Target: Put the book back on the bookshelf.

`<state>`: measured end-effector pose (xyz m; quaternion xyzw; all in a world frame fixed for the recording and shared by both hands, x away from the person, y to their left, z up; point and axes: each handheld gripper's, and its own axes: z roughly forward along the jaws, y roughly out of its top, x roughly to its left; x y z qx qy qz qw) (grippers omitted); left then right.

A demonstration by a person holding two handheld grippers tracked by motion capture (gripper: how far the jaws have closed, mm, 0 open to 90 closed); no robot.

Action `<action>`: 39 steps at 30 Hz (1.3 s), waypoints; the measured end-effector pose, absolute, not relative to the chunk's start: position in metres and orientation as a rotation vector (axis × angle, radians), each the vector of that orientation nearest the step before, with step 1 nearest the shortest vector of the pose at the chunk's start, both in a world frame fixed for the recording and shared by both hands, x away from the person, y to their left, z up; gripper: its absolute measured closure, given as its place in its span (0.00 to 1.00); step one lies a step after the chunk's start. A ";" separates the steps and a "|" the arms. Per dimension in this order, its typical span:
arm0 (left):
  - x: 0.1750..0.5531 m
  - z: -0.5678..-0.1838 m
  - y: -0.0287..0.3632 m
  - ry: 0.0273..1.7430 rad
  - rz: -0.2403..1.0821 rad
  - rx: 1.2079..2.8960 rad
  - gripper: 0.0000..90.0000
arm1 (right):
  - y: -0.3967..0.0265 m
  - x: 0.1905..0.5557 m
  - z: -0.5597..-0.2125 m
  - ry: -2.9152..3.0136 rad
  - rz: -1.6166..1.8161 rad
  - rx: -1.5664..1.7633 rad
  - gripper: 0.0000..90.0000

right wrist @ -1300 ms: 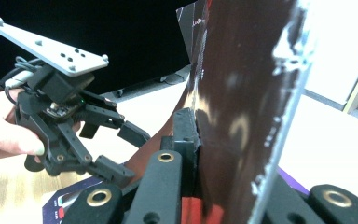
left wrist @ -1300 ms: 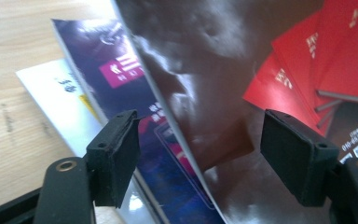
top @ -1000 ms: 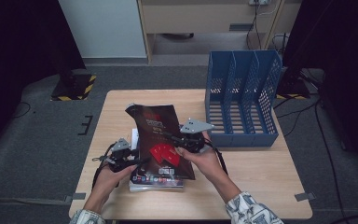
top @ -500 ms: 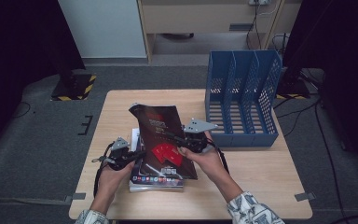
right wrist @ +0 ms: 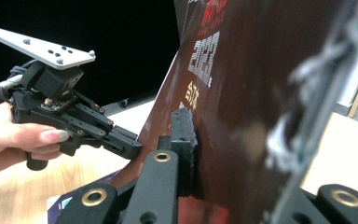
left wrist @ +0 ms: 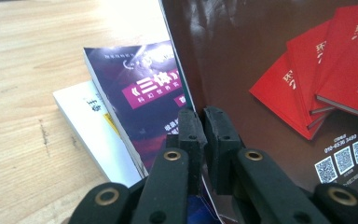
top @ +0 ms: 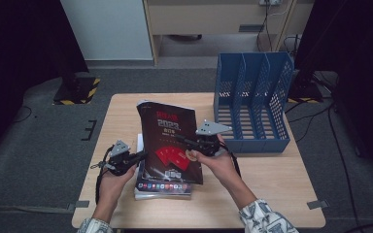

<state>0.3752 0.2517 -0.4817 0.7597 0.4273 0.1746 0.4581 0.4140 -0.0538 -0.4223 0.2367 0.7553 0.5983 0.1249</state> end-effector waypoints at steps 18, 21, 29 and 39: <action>0.372 -0.474 0.251 1.034 0.486 1.846 0.96 | -0.056 0.419 -0.407 2.192 1.768 0.697 0.86; 0.371 -0.474 0.252 1.027 0.489 1.844 0.96 | -0.058 0.422 -0.407 2.191 1.767 0.712 0.85; 0.371 -0.473 0.251 1.018 0.501 1.845 0.96 | -0.059 0.422 -0.403 2.189 1.798 0.714 0.82; 0.370 -0.472 0.250 1.007 0.511 1.838 0.96 | -0.064 0.426 -0.390 2.156 1.847 0.718 0.78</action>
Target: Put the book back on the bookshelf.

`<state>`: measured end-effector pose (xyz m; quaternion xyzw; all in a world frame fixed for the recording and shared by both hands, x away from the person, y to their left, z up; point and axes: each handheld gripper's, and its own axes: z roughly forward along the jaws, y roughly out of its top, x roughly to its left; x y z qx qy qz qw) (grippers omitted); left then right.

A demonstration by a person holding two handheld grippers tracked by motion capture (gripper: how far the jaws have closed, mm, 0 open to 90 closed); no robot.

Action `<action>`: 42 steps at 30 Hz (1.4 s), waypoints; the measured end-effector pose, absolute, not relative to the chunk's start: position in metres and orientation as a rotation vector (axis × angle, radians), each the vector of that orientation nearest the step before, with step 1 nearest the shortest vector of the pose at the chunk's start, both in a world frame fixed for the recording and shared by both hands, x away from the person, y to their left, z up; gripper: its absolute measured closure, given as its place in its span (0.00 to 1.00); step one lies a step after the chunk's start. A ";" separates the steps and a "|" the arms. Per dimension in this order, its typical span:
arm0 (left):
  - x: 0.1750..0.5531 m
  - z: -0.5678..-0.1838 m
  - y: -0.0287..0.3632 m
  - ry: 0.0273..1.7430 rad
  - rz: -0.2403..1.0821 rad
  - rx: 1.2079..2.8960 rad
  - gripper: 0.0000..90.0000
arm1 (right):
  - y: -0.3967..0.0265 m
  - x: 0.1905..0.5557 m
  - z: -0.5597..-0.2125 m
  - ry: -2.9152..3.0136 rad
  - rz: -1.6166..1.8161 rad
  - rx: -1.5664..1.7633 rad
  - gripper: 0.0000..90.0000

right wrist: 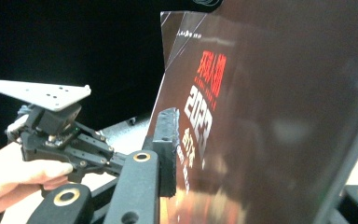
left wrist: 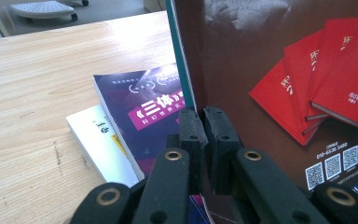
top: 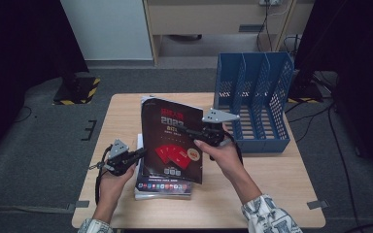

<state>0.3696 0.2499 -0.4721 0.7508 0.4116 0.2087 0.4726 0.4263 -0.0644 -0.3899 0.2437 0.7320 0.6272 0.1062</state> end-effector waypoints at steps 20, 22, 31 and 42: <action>0.367 -0.467 0.255 1.019 0.563 1.800 0.96 | -0.057 0.436 -0.377 2.174 1.851 0.701 0.85; 0.367 -0.465 0.257 1.016 0.571 1.793 0.96 | -0.057 0.436 -0.376 2.162 1.846 0.692 0.89; 0.366 -0.464 0.256 1.010 0.583 1.789 0.96 | -0.058 0.436 -0.377 2.148 1.847 0.691 0.92; 0.367 -0.464 0.256 1.006 0.587 1.786 0.96 | -0.058 0.435 -0.376 2.142 1.824 0.689 0.95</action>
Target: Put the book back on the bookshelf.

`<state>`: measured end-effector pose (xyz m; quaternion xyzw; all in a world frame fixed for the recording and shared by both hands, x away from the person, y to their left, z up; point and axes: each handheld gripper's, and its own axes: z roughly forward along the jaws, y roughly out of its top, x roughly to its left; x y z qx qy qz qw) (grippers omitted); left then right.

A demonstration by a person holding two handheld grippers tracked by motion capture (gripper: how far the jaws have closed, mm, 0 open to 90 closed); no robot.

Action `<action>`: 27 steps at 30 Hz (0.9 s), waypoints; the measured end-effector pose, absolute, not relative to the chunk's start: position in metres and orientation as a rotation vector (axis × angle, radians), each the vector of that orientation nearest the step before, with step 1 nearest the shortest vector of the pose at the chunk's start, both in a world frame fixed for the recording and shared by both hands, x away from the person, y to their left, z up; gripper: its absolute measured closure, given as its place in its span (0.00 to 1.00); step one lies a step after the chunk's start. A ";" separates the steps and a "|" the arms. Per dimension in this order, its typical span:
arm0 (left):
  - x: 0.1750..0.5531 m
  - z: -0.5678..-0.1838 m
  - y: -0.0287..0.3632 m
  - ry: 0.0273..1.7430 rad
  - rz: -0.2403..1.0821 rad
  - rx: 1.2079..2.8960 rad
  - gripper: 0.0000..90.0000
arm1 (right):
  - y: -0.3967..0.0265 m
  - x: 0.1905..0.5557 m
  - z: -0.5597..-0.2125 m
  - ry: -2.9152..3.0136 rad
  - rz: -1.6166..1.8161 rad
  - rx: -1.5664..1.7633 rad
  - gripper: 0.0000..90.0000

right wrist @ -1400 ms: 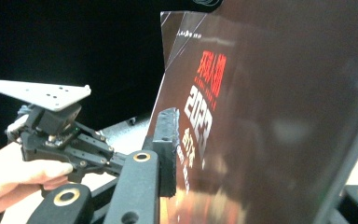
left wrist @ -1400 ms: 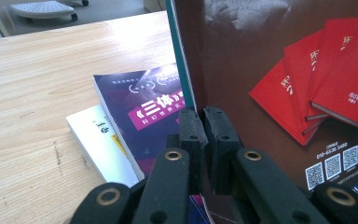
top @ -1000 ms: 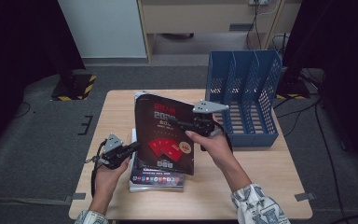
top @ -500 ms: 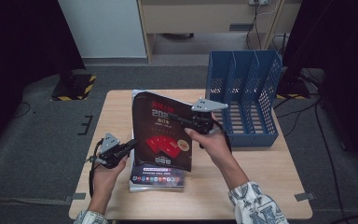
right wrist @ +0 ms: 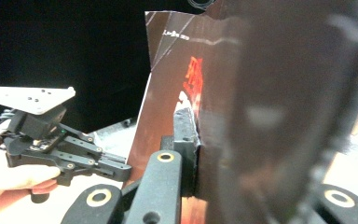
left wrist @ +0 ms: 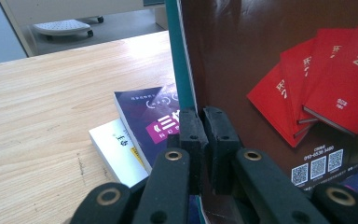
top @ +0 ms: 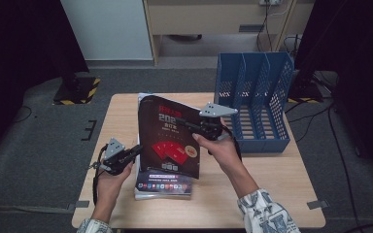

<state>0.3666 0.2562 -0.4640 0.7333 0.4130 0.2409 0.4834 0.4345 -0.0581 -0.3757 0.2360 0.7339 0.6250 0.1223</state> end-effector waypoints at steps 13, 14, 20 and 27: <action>0.372 -0.473 0.256 1.099 0.641 1.757 0.51 | -0.055 0.427 -0.370 2.102 1.788 0.636 0.96; 0.373 -0.474 0.258 1.118 0.650 1.758 0.47 | -0.057 0.427 -0.369 2.081 1.798 0.635 0.96; 0.373 -0.478 0.265 1.160 0.667 1.766 0.41 | -0.063 0.426 -0.363 2.030 1.811 0.651 0.96; 0.373 -0.481 0.278 1.213 0.673 1.736 0.39 | -0.065 0.431 -0.354 1.989 1.800 0.677 0.96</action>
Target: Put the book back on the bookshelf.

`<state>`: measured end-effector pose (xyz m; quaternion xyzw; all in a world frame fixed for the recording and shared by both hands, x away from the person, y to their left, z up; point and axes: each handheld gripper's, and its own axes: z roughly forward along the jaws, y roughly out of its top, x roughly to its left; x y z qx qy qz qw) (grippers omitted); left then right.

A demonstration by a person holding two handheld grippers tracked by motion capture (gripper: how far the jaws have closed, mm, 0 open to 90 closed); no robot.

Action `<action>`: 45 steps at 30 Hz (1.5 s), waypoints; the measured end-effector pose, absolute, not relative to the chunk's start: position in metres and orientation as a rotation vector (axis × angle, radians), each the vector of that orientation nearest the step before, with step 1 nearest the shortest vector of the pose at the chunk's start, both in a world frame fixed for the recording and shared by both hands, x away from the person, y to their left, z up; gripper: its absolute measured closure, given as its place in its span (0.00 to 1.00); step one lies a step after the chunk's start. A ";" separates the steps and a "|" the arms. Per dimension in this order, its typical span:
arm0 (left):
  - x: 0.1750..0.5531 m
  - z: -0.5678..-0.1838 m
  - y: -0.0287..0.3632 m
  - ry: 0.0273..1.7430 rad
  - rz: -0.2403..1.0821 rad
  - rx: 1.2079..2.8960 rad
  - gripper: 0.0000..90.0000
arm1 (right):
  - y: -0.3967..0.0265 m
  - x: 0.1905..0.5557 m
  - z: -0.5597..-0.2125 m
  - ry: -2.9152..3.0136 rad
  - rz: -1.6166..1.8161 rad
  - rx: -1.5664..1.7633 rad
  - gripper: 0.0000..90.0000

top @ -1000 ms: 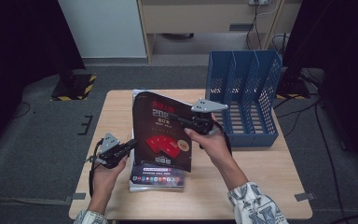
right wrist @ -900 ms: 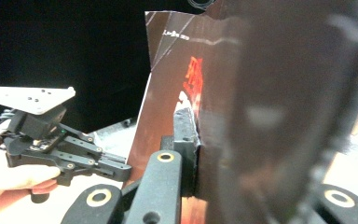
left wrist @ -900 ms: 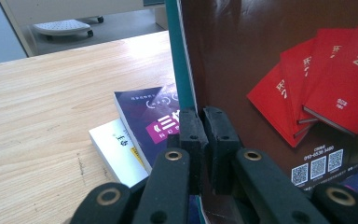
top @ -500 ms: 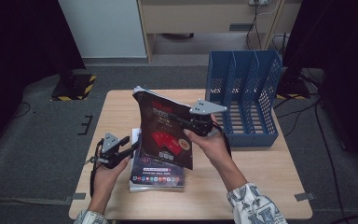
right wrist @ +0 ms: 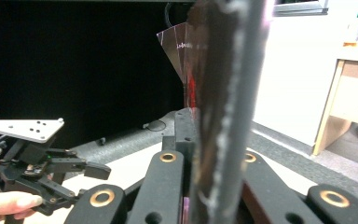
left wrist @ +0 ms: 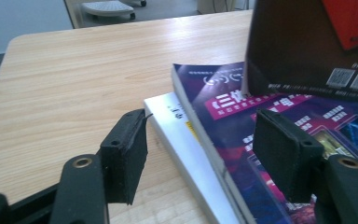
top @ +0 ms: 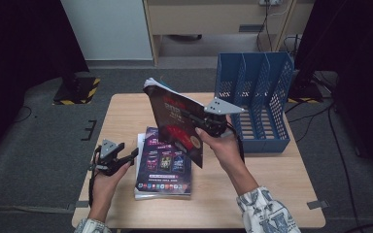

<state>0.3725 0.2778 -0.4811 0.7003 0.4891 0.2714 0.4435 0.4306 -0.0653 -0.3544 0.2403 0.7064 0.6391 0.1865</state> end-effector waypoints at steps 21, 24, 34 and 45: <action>0.374 -0.489 0.295 1.282 0.672 1.724 0.39 | -0.034 0.460 -0.318 1.986 1.710 0.685 0.96; 0.375 -0.490 0.296 1.287 0.676 1.732 0.39 | -0.032 0.462 -0.313 1.967 1.716 0.689 0.96; 0.375 -0.491 0.298 1.299 0.673 1.719 0.38 | -0.038 0.462 -0.300 1.950 1.712 0.704 0.96; 0.374 -0.491 0.302 1.308 0.678 1.706 0.38 | -0.055 0.458 -0.278 1.925 1.695 0.696 0.97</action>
